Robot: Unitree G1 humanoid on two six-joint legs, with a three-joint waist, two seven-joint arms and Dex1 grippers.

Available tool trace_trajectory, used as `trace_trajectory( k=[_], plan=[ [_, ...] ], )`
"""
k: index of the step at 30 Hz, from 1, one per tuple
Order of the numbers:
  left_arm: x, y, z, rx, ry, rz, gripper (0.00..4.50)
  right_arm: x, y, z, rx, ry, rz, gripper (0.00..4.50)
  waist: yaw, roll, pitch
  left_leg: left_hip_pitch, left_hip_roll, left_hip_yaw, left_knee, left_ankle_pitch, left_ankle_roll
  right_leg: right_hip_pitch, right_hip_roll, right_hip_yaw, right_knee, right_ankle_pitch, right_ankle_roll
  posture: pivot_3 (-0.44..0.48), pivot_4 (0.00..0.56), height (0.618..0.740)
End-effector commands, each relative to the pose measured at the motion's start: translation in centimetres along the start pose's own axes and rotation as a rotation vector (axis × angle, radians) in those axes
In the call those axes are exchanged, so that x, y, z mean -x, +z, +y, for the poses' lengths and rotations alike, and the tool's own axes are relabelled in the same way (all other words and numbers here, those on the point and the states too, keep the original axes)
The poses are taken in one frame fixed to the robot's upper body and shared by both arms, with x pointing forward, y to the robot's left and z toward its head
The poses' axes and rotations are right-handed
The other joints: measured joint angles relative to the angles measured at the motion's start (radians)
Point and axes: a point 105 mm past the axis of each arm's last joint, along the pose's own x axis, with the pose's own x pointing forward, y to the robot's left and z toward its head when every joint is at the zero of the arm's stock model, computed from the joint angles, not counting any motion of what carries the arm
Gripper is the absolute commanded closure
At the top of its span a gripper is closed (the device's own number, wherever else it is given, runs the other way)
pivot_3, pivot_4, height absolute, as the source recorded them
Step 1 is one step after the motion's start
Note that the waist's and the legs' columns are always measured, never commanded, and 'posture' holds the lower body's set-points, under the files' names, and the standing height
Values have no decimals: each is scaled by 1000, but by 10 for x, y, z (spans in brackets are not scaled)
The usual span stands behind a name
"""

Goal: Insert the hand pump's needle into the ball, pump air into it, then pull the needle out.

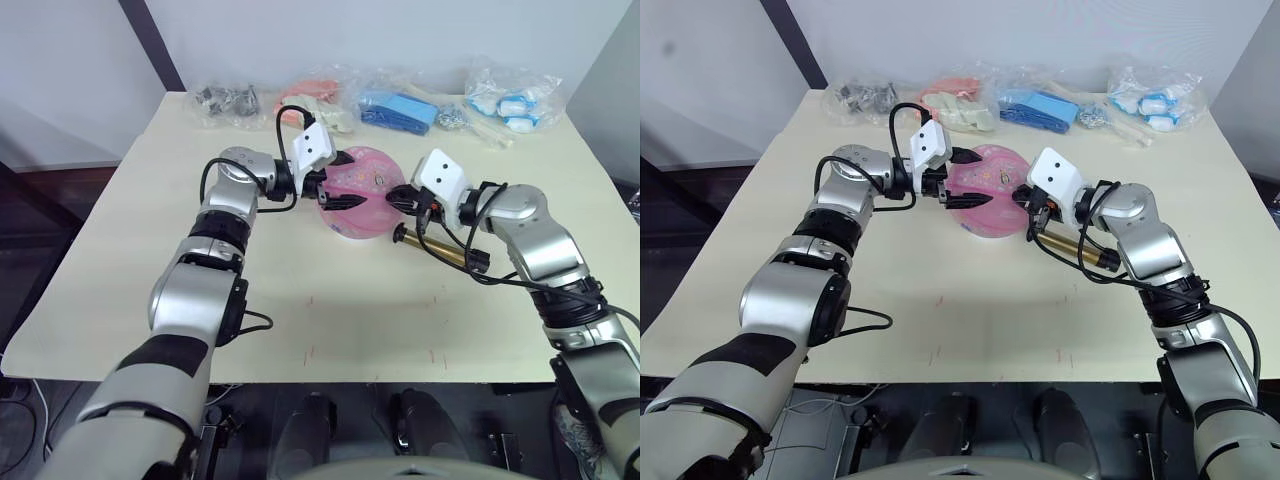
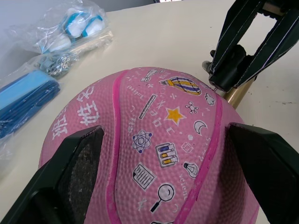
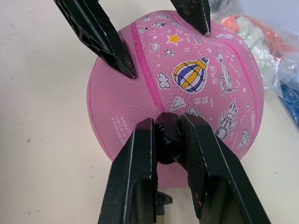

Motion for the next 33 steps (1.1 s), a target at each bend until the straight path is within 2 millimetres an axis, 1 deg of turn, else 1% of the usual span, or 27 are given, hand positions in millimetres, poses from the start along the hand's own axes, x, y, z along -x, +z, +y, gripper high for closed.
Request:
trace_trajectory(
  k=[1, 13, 33],
  plan=[
    [-2, -16, -5, 14, -3, 69, 0, 9, 13, -3, 24, -15, -17, 4203, 1, 0, 0, 0, 0, 0, 0, 0, 0, 0, 0, 0, 0, 0, 0, 0, 150, 740],
    [-3, -29, -2, 16, 41, 155, 0, 26, 13, 0, 6, -37, 23, 4203, 22, 0, 0, -2, -1, -2, 0, 0, 0, 0, -1, -2, -2, 0, 0, 0, 150, 740],
    [-6, -35, 1, 16, 72, 200, 0, 37, 18, 1, -8, -63, 49, 4203, 28, 0, 0, -3, -2, -4, 0, 0, 0, 0, -3, -5, -3, 0, 0, 0, 150, 740]
  ],
)
